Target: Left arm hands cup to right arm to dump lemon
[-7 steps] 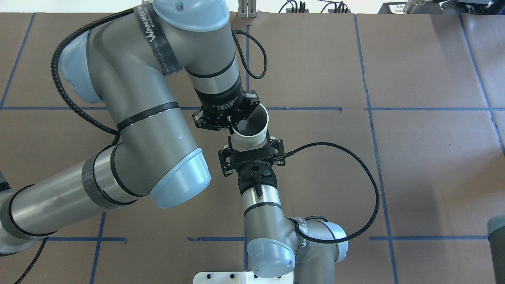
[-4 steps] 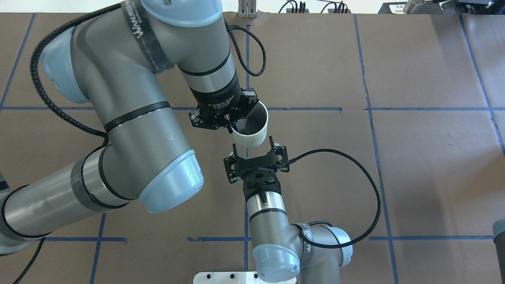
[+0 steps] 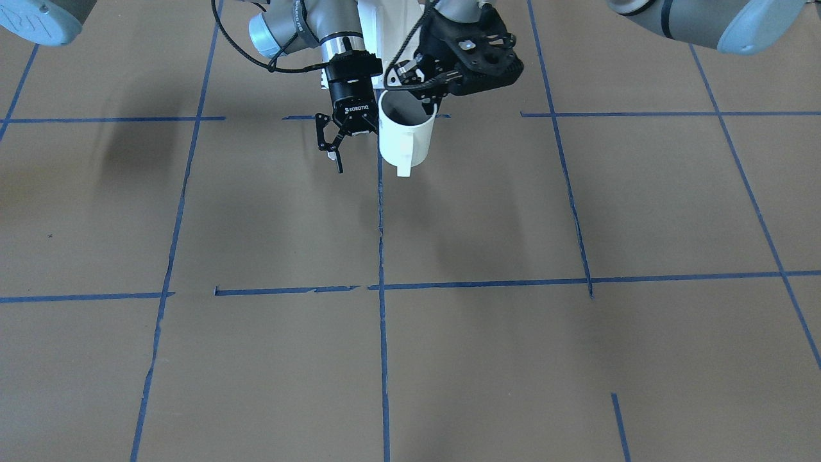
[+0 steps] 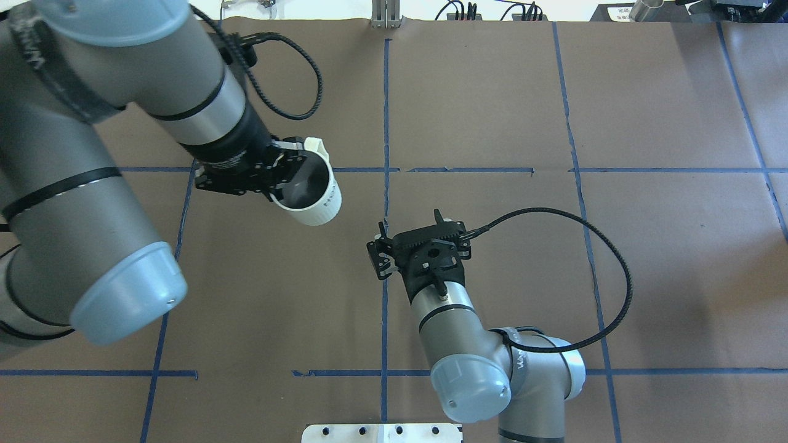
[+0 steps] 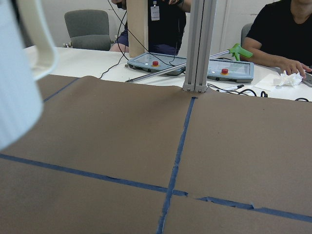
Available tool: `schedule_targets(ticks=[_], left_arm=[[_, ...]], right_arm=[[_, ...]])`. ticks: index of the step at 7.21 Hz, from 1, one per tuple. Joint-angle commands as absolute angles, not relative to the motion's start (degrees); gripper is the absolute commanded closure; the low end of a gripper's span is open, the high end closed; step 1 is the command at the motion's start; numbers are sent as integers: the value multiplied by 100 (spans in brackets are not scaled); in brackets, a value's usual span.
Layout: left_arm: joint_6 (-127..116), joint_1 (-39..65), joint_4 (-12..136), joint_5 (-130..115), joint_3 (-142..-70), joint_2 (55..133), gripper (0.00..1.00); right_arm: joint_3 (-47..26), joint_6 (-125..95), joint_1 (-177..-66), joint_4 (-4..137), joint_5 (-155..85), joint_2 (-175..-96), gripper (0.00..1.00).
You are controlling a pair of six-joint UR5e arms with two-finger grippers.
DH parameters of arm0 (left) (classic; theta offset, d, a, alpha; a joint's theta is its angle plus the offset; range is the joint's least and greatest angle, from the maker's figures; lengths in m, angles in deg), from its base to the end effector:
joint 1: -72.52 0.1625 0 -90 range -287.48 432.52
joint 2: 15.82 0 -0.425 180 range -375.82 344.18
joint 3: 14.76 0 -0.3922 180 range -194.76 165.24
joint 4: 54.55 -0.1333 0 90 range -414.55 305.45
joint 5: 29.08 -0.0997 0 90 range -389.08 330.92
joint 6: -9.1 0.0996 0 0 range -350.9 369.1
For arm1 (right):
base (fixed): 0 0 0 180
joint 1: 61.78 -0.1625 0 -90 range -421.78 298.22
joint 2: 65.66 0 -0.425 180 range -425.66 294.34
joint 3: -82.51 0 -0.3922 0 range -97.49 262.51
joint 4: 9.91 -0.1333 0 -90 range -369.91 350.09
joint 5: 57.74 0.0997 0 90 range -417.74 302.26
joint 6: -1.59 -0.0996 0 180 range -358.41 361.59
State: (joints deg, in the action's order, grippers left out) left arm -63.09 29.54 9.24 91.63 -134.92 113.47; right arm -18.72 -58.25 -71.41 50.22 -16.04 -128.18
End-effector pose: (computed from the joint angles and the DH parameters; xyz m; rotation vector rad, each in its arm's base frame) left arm 0.3375 -0.4272 0.1183 -0.0675 0.8932 -0.2074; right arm -0.5570 -0.3052 0.2257 1.0637 -0.7952 0.1996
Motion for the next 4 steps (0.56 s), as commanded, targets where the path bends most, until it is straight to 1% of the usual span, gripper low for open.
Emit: schedule_targets(ticks=[1,3,4], left_arm=[[-4390,2377,952,9194,-13982,10138,100],[-2911,1832,1092,9211,-13904,9293,100],[-2817,1707,1102,9238,-13634,9133,100]], right_arm=[[-2408,-5809,-7652,5021,-629,-13385,0],[-2751,-5722,-8415,5055,757,-13920,0],[-3005,-5477,-8785,5064,1400,-14332,0]])
